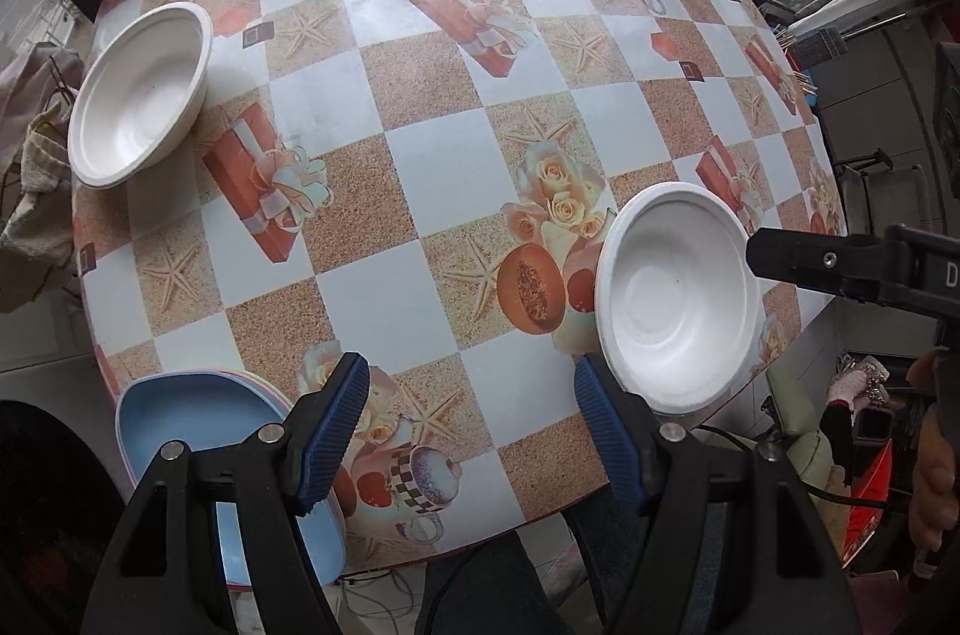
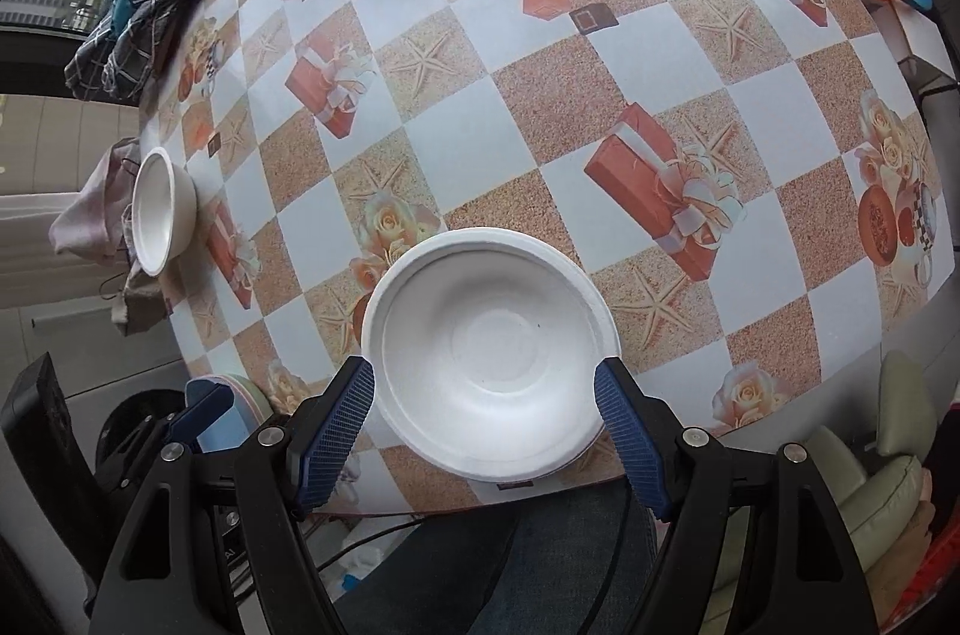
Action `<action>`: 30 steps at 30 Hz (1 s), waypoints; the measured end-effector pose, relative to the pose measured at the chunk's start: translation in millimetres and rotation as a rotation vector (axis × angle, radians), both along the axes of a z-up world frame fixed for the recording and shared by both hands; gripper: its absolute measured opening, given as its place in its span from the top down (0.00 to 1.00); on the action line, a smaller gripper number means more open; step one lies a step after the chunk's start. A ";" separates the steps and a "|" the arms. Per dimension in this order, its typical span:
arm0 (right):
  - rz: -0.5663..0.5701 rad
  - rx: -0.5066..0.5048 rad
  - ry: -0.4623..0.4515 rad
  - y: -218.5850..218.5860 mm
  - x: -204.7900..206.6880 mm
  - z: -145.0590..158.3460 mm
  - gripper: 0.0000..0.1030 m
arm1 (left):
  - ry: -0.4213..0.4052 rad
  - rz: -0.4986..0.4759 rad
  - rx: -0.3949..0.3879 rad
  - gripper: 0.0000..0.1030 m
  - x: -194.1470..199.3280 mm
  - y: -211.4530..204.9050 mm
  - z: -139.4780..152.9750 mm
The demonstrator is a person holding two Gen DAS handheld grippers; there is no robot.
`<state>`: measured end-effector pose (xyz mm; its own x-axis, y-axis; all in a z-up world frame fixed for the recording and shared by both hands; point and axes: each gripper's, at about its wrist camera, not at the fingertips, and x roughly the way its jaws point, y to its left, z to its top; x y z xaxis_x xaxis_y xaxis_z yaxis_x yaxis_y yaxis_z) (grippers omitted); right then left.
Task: Organize plates and bowls
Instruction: 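Move both grippers to the third white bowl and close on its rim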
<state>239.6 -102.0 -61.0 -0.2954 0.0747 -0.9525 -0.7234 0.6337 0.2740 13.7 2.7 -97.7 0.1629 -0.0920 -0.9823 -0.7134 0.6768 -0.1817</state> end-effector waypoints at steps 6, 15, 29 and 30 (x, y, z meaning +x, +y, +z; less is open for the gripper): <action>0.125 0.011 0.017 35.3 -37.0 3.6 0.25 | -0.022 0.069 -0.001 0.27 -19.4 14.4 4.9; 0.266 0.046 0.023 86.0 -82.3 7.2 0.00 | -0.049 0.222 0.010 0.27 -55.7 55.7 13.1; 0.322 0.046 -0.008 183.2 -113.9 -7.9 0.00 | -0.028 0.435 0.113 0.26 -101.6 171.2 16.3; 0.317 0.050 -0.009 190.9 -114.9 -10.3 0.00 | -0.022 0.449 0.118 0.26 -103.8 181.9 13.5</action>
<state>124.7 88.9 -71.3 -0.3026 0.0274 -0.9527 -0.8852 0.3624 0.2916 -90.0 184.6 -84.3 0.1817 0.1044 -0.9778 -0.9373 0.3190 -0.1402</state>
